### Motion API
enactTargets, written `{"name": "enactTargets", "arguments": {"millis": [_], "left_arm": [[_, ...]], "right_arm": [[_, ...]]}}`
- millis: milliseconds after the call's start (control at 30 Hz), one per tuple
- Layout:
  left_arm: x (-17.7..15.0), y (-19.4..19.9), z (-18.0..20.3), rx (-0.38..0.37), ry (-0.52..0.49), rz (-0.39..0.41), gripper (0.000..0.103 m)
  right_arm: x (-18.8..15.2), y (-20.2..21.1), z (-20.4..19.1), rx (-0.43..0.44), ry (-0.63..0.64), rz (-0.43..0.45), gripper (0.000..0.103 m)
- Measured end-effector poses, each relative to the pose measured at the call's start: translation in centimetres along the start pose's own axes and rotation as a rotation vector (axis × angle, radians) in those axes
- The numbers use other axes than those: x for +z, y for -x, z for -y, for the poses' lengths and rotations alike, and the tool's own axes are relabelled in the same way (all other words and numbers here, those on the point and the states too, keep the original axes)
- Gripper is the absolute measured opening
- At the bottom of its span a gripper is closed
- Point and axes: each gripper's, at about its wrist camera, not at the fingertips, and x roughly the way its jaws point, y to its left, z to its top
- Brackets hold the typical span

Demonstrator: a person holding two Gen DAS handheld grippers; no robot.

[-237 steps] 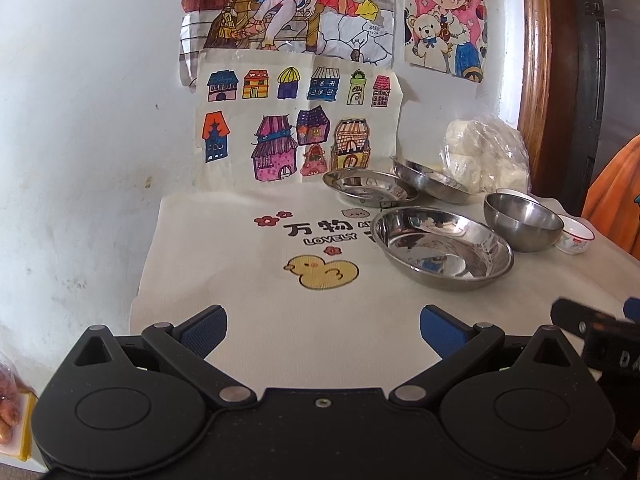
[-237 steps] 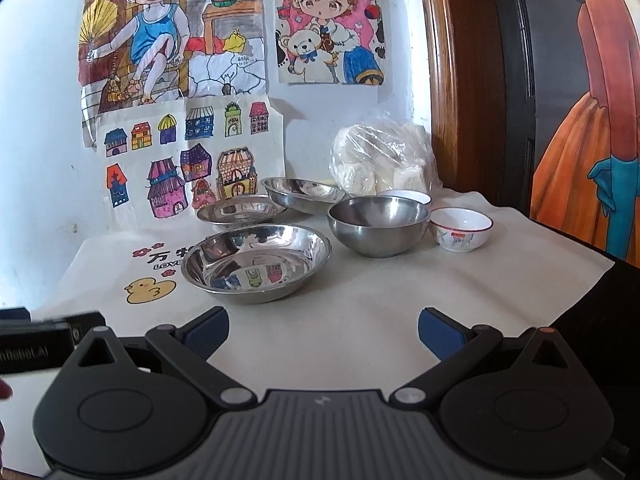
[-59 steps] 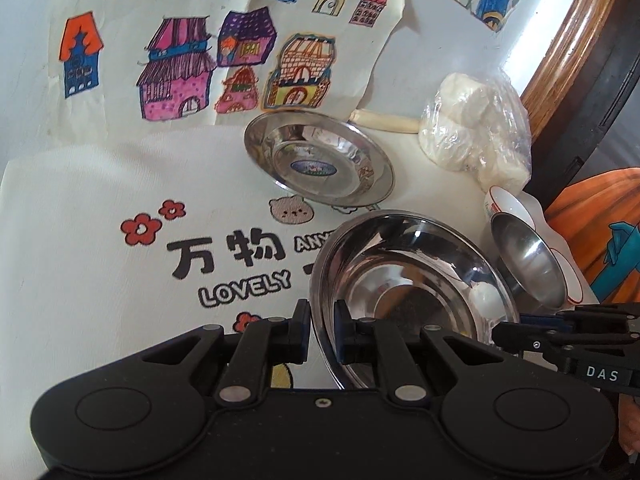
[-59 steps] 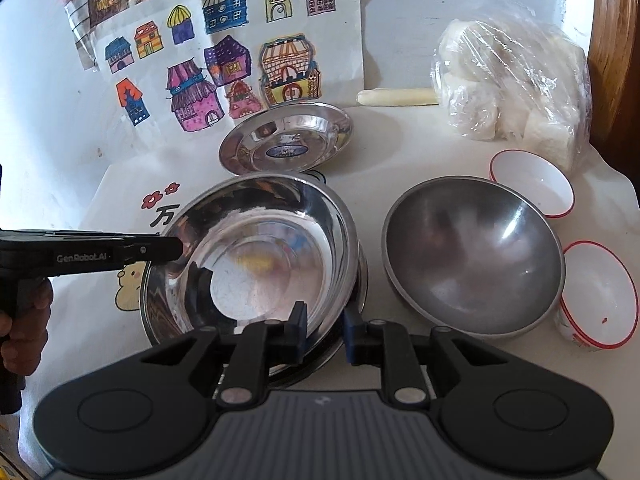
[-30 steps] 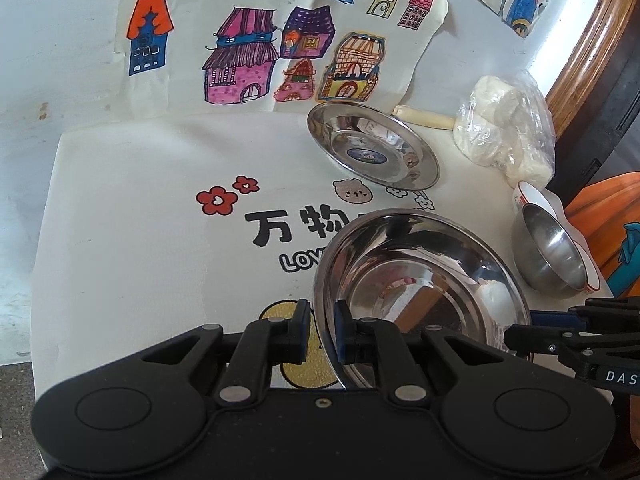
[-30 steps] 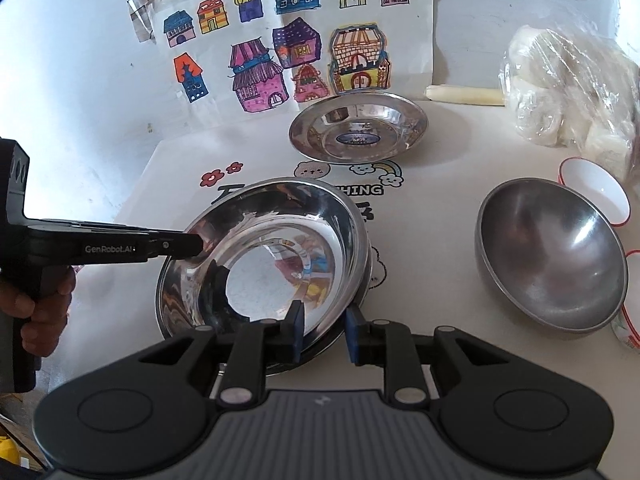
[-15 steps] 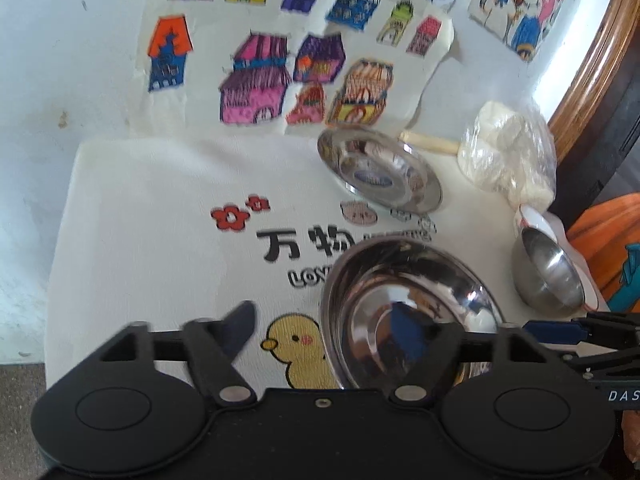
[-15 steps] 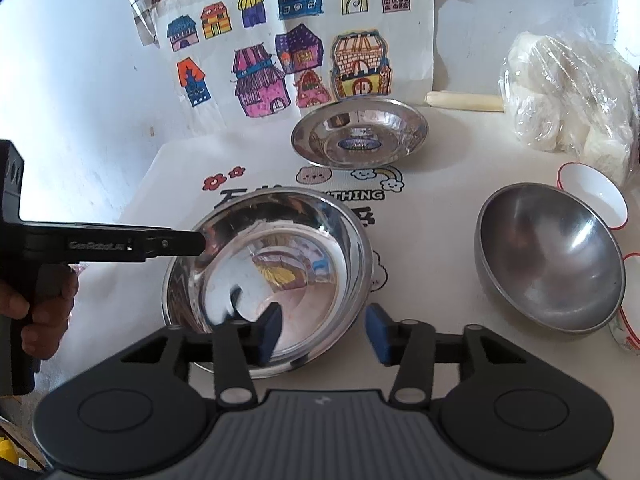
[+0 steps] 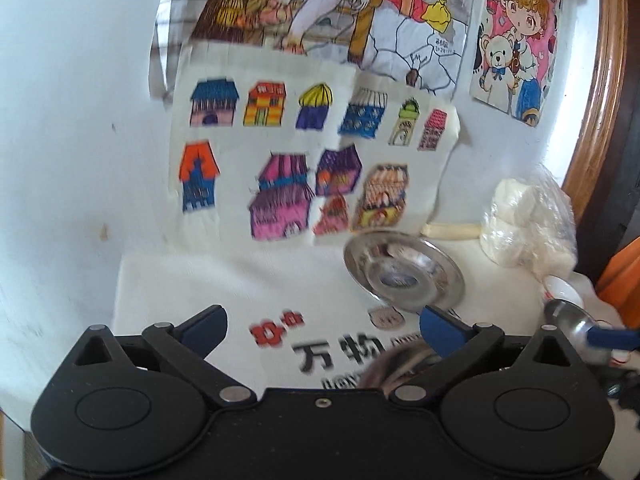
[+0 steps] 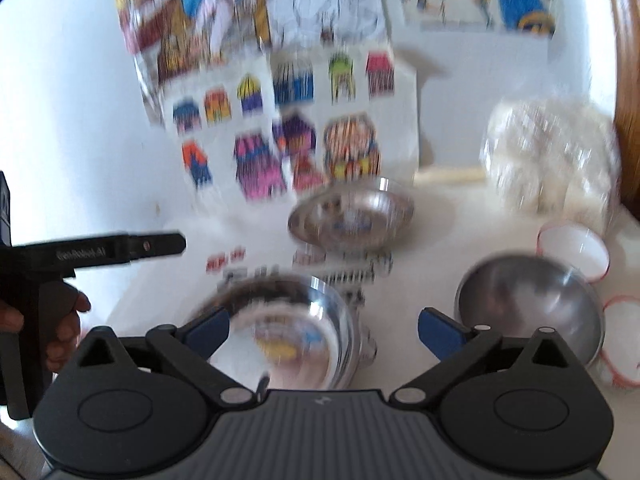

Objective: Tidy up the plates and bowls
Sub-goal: 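Move both grippers to the small steel plate with the blue label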

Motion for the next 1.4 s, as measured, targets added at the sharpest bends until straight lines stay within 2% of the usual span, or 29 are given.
{"name": "enactTargets", "arguments": {"millis": [100,200,333,433,533,733,800,967,1167,1233,1400], "left_arm": [[1.1,-0.5,-0.7,-0.006,0.036,0.007,0.102],[2.0,-1.0,-1.0,0.014,0.05,0.022,0.102],[3.0,-2.0,-1.0,0.035,0.05,0.035,0.102],[4.0,-3.2,-0.7,0.112,0.055,0.032,0.102],[4.9,-4.7,-0.8,0.145,0.082,0.035,0.102],[6.0,-8.7,-0.3,0.116,0.106,-0.021,0.102],[6.1,-10.2,-0.3,0.083,0.113,-0.054,0.102],[5.6,-12.8,-1.0,0.027,0.155,-0.108,0.102],[5.3,-15.3,-0.9,0.008,0.147,-0.154,0.102],[5.2,-15.9,-0.7,-0.006,0.15,-0.168,0.102],[4.9,-16.8,-0.3,-0.057,0.162,-0.188,0.102]], "right_arm": [[0.2,0.4,-0.1,-0.024,0.021,0.087,0.103],[0.8,0.4,0.0,-0.052,0.034,0.125,0.103],[1.4,-0.6,0.7,-0.08,0.012,0.139,0.103],[1.7,-1.9,1.3,-0.087,-0.017,0.135,0.103],[2.0,-3.6,1.5,-0.112,-0.024,0.137,0.103],[3.4,-7.2,1.9,-0.119,-0.059,0.11,0.103],[4.1,-8.8,2.2,-0.136,-0.065,0.073,0.103],[4.8,-11.8,3.1,-0.1,-0.124,0.003,0.102],[5.0,-14.1,3.6,-0.106,-0.136,-0.027,0.102],[5.1,-14.7,3.8,-0.11,-0.148,-0.039,0.099],[4.8,-15.8,4.0,-0.121,-0.165,-0.071,0.081]]}}
